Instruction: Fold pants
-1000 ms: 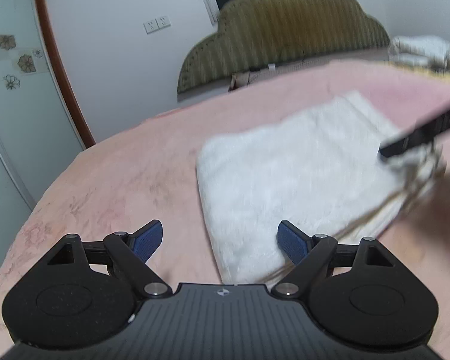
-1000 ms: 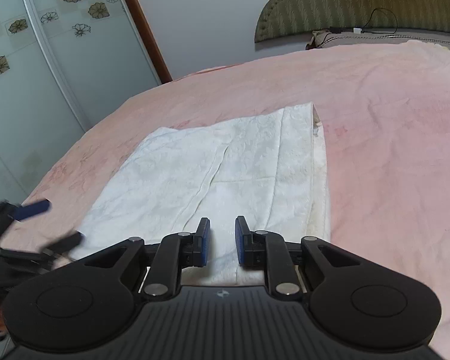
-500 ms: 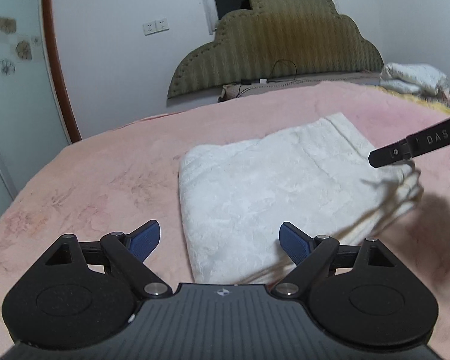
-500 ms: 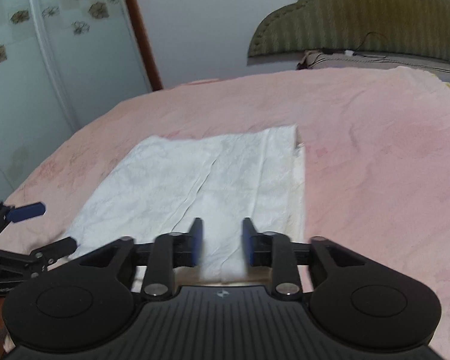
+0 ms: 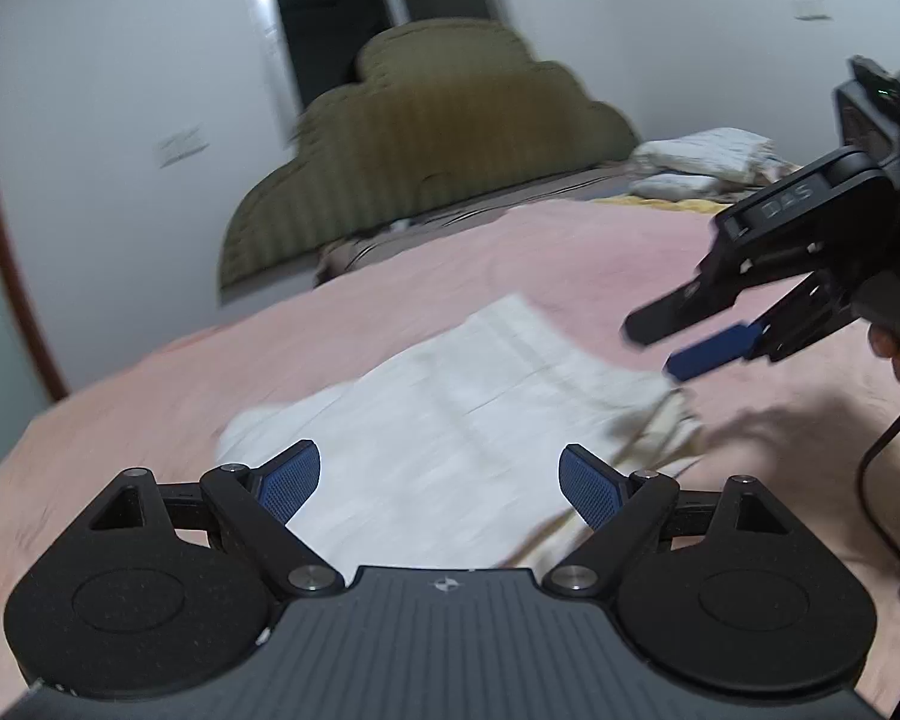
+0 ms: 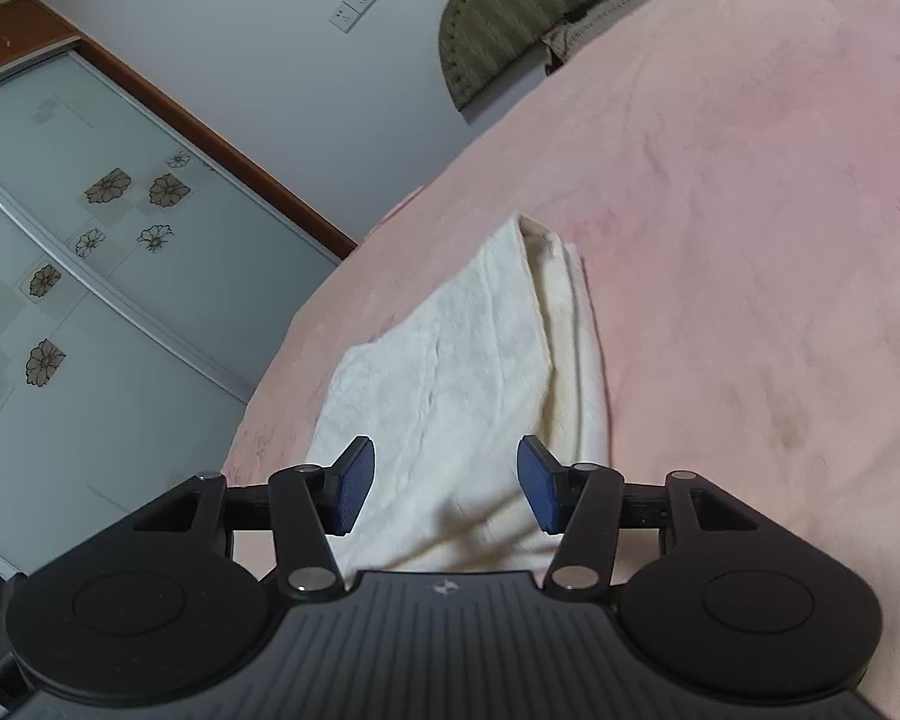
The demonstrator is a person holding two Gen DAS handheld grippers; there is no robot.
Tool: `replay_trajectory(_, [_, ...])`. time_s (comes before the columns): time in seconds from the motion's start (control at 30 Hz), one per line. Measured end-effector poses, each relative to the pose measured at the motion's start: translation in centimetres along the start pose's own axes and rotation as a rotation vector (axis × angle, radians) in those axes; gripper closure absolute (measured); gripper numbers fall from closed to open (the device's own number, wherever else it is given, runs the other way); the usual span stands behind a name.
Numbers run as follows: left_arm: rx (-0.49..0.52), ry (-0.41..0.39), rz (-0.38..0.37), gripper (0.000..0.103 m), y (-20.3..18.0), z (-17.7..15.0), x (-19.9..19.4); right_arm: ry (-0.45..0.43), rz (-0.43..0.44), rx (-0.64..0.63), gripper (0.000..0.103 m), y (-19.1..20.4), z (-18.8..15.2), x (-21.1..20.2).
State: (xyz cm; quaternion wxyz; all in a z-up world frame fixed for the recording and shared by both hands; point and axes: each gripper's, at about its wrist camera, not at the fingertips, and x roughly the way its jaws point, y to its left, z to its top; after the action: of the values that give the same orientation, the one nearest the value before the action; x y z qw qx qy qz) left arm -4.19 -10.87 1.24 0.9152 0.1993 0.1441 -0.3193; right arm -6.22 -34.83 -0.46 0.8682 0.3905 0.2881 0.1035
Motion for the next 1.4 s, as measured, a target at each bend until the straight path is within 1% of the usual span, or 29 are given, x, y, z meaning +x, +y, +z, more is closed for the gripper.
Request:
replay_trajectory(0.1, [0.054, -0.014, -0.030, 0.016, -2.0, 0.4, 1.2, 0.022, 0.055, 0.059, 0.050, -1.0, -0.7, -0.1])
replay_trajectory(0.17, [0.093, -0.012, -0.041, 0.020, -2.9, 0.4, 2.0, 0.035, 0.082, 0.084, 0.050, -1.3, -1.1, 0.2])
replay_trajectory(0.2, [0.111, -0.011, -0.043, 0.020, -3.4, 0.4, 2.5, 0.038, 0.079, 0.086, 0.050, -1.4, -1.2, 0.5])
replay_trajectory(0.27, [0.128, 0.001, -0.043, 0.028, -4.1, 0.3, 3.4, 0.042, 0.066, 0.093, 0.050, -1.4, -1.2, 1.2])
replay_trajectory(0.37, [0.115, 0.035, -0.060, 0.036, -4.4, 0.1, 4.5, 0.030, 0.063, 0.114, 0.050, -1.5, -1.1, 1.9])
replay_trajectory(0.47, [0.110, 0.052, -0.069, 0.037, -4.5, -0.3, 5.0, 0.002, 0.055, 0.127, 0.050, -1.6, -0.7, 2.7])
replay_trajectory(0.53, [0.117, 0.054, -0.066, 0.037, -4.6, -0.6, 5.2, -0.015, 0.034, 0.114, 0.051, -1.5, -0.5, 3.4])
replay_trajectory(0.57, [0.122, 0.054, -0.063, 0.037, -4.7, -0.7, 5.3, -0.019, 0.019, 0.100, 0.054, -1.4, -0.4, 3.7])
replay_trajectory(0.6, [0.125, 0.054, -0.061, 0.037, -4.7, -0.8, 5.4, -0.018, 0.005, 0.089, 0.069, -1.3, -0.4, 4.0])
replay_trajectory(0.67, [0.123, 0.059, -0.059, 0.039, -4.7, -0.8, 5.8, -0.027, -0.050, 0.050, 0.085, -0.9, -0.4, 4.3])
replay_trajectory(0.7, [0.118, 0.064, -0.059, 0.041, -4.7, -0.8, 6.1, -0.035, -0.059, 0.035, 0.087, -0.8, -0.5, 4.2])
replay_trajectory(0.77, [0.100, 0.082, -0.071, 0.057, -4.6, -0.7, 6.3, -0.042, -0.036, 0.039, 0.091, -0.8, -0.5, 3.8])
replay_trajectory(0.8, [0.088, 0.090, -0.081, 0.061, -4.6, -0.7, 6.4, -0.046, -0.033, 0.034, 0.091, -0.7, -0.5, 3.7])
replay_trajectory(0.87, [0.075, 0.096, -0.089, 0.072, -4.7, -0.6, 6.4, -0.056, -0.017, 0.026, 0.092, -0.3, -0.3, 3.4])
replay_trajectory(1.0, [0.073, 0.091, -0.080, 0.086, -5.2, -0.2, 5.9, -0.093, 0.013, -0.014, 0.093, 1.1, 0.1, 2.0])
replay_trajectory(1.07, [0.068, 0.083, -0.100, 0.087, -5.3, 0.0, 5.5, -0.114, -0.004, -0.057, 0.093, 1.8, 0.1, 1.2])
replay_trajectory(1.17, [0.079, 0.093, -0.128, 0.086, -6.0, -0.2, 5.6, -0.120, -0.073, -0.067, 0.093, 0.9, 0.2, 0.7])
replay_trajectory(1.23, [0.095, 0.106, -0.121, 0.087, -6.5, -0.5, 6.0, -0.109, -0.110, -0.056, 0.093, -0.1, 0.1, 0.8])
replay_trajectory(1.3, [0.111, 0.103, -0.113, 0.087, -6.8, -0.7, 6.1, -0.086, -0.120, -0.046, 0.092, -0.8, -0.2, 1.0])
replay_trajectory(1.4, [0.102, 0.106, -0.115, 0.086, -6.7, -0.6, 6.2, -0.126, -0.186, -0.098, 0.091, 0.0, -0.3, 0.8])
